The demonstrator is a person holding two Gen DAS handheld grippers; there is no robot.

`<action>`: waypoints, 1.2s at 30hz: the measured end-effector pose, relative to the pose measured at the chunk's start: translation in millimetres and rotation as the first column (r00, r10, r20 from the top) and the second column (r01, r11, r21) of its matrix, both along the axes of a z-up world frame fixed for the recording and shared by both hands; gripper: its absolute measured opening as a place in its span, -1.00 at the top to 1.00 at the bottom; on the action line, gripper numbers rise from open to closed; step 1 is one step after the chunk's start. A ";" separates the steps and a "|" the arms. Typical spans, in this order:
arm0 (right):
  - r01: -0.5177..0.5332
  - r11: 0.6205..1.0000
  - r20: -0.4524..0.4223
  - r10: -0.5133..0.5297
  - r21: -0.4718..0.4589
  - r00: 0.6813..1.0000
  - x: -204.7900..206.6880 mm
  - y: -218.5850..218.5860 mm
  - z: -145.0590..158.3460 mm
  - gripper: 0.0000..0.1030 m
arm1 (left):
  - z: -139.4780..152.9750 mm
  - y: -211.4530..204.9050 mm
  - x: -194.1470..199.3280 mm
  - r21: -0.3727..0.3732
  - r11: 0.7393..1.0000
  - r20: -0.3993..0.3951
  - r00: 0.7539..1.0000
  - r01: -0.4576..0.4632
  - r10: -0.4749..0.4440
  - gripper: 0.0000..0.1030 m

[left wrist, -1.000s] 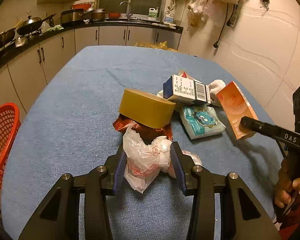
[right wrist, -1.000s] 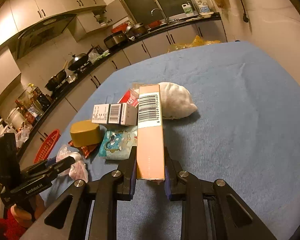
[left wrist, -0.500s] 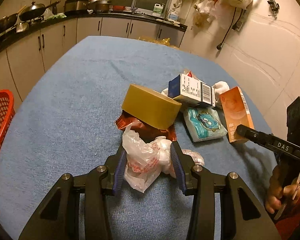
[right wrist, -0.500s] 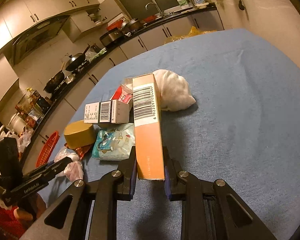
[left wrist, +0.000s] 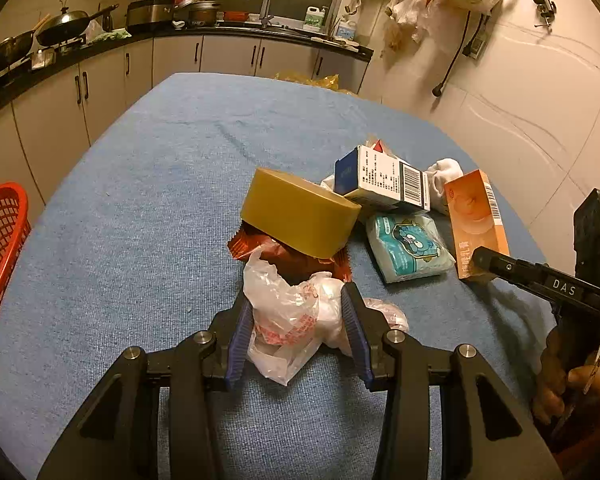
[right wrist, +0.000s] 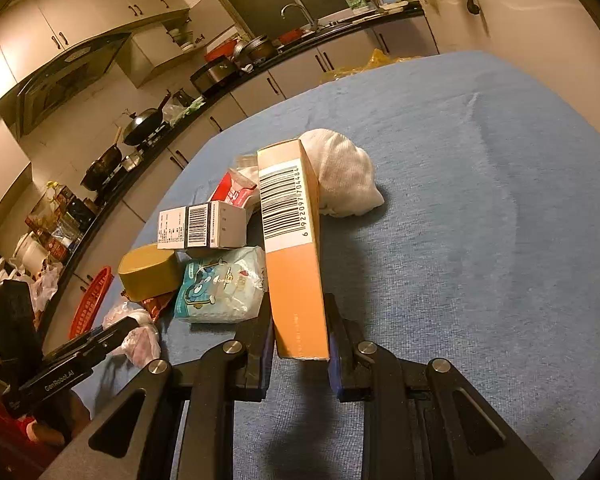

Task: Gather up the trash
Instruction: 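Lift the white bag with the left tool while the right tool lifts the tan box, then carry the bag with the left tool over the red basket while the right tool carries the box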

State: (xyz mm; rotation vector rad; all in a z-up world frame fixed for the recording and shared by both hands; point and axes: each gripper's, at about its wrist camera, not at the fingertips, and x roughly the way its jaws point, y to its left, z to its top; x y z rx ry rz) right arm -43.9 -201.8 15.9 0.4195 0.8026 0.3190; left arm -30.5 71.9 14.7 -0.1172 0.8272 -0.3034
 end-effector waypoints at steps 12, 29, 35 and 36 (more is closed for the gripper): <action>-0.005 0.998 -0.047 0.002 -0.059 0.999 5.3 13.8 -4.1 0.55 | -0.6 -5.0 -0.5 0.019 1.000 0.001 1.000 -0.017 0.016 0.09; -0.001 0.997 -0.241 -0.016 -0.072 0.970 13.9 6.8 12.6 0.55 | 19.2 -35.0 11.1 0.085 0.992 -0.172 0.979 -0.097 0.110 0.40; -0.044 0.990 -0.256 0.008 -0.136 0.967 -1.9 9.0 46.1 0.55 | 38.7 -31.2 -9.6 0.119 0.991 -0.162 0.984 -0.054 0.073 0.40; -0.041 0.989 -0.264 0.002 -0.140 0.964 -5.8 13.6 51.6 0.55 | 41.5 -28.0 -11.9 0.127 0.991 -0.167 0.984 -0.034 0.056 0.40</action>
